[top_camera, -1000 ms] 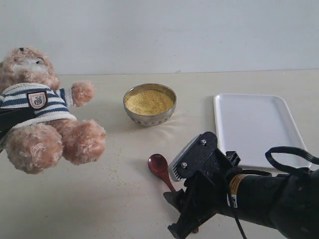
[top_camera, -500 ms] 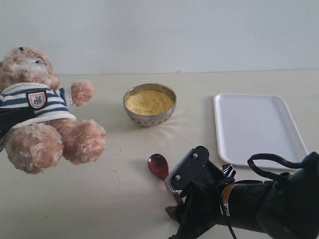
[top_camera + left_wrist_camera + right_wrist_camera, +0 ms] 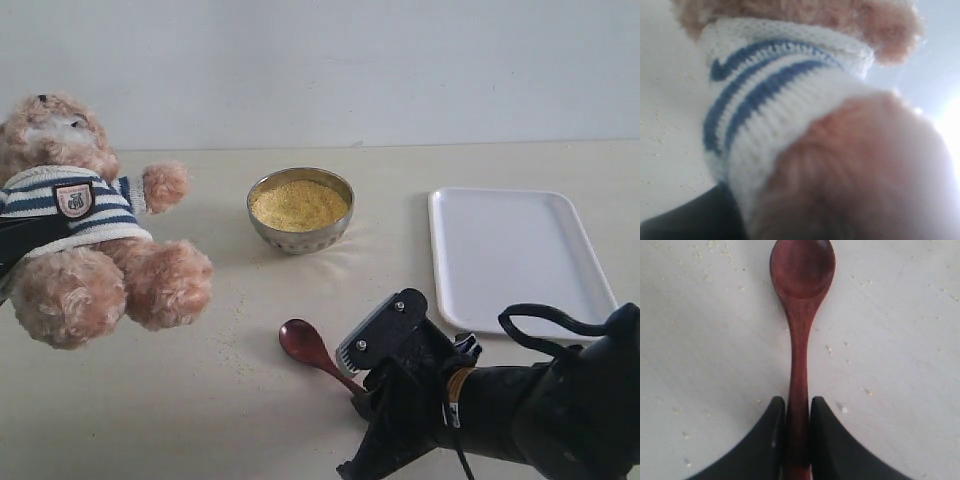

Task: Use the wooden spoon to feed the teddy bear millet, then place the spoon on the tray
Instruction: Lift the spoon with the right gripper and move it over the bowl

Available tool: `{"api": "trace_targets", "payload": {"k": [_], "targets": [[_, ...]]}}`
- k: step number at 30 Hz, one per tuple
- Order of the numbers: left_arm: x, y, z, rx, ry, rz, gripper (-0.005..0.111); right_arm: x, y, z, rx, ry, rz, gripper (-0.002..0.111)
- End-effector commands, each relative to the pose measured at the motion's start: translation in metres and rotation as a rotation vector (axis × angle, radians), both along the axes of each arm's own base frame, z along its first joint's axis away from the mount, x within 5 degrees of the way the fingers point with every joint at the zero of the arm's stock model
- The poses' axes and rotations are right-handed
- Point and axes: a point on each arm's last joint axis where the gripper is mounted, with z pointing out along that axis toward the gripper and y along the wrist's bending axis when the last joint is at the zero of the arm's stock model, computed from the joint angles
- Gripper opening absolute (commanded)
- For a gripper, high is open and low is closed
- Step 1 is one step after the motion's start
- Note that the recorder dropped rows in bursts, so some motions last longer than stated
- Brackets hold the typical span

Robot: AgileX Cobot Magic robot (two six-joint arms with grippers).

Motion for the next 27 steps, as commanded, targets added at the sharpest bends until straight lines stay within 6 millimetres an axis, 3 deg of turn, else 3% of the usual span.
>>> {"api": "trace_targets", "payload": {"k": [1, 3, 5, 9, 11, 14, 16, 21, 23, 26, 27], "targets": [[0.001, 0.001, 0.005, -0.022, -0.037, 0.008, 0.005, -0.003, -0.004, -0.005, -0.033, 0.052, -0.036, -0.001], [0.001, 0.001, 0.005, -0.022, -0.037, 0.008, 0.005, 0.001, -0.002, 0.002, 0.018, 0.018, -0.072, 0.0], [0.001, 0.001, 0.005, -0.022, -0.037, 0.008, 0.005, 0.004, -0.002, 0.022, 0.087, -0.042, -0.096, 0.0], [0.001, 0.001, 0.005, -0.022, -0.037, 0.008, 0.005, 0.008, -0.002, 0.089, 0.176, -0.181, -0.087, 0.0], [0.001, 0.001, 0.005, -0.021, -0.037, 0.006, 0.005, 0.0, -0.005, 0.118, 0.115, -0.205, 0.011, 0.0], [0.001, 0.0, 0.005, -0.019, -0.036, 0.002, 0.005, 0.001, -0.013, 0.131, 0.007, -0.168, 0.079, 0.0], [0.001, 0.0, 0.005, -0.019, -0.036, 0.002, 0.005, 0.018, -0.023, 0.141, -0.045, -0.194, 0.062, 0.0], [0.001, 0.0, 0.005, -0.02, -0.036, 0.002, 0.005, 0.08, -0.04, 0.188, -0.275, -0.296, 0.044, 0.0], [0.001, 0.0, 0.005, -0.02, -0.036, 0.002, 0.005, 0.12, -0.048, 0.21, -0.519, -0.308, -0.015, 0.0], [0.001, 0.0, 0.005, -0.02, -0.036, 0.002, 0.005, 0.143, -0.038, 0.218, -0.695, -0.265, 0.011, 0.0], [0.001, 0.0, 0.005, -0.017, -0.039, 0.002, 0.005, 0.149, -0.023, 0.215, -0.741, -0.273, 0.073, 0.0]]}}
